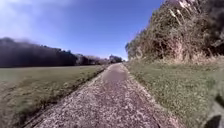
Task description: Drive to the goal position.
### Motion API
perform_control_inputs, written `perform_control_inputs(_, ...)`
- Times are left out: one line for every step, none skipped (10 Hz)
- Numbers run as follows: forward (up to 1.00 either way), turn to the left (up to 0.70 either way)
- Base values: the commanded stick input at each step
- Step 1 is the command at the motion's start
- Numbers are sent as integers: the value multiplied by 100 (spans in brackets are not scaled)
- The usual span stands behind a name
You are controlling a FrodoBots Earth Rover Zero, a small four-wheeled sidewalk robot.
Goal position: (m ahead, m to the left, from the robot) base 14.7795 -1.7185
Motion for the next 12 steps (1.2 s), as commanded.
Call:
perform_control_inputs(70, -16)
perform_control_inputs(70, -8)
perform_control_inputs(70, 0)
perform_control_inputs(70, 0)
perform_control_inputs(70, 0)
perform_control_inputs(70, 0)
perform_control_inputs(70, 0)
perform_control_inputs(70, 0)
perform_control_inputs(70, 0)
perform_control_inputs(70, 0)
perform_control_inputs(70, 0)
perform_control_inputs(70, 0)
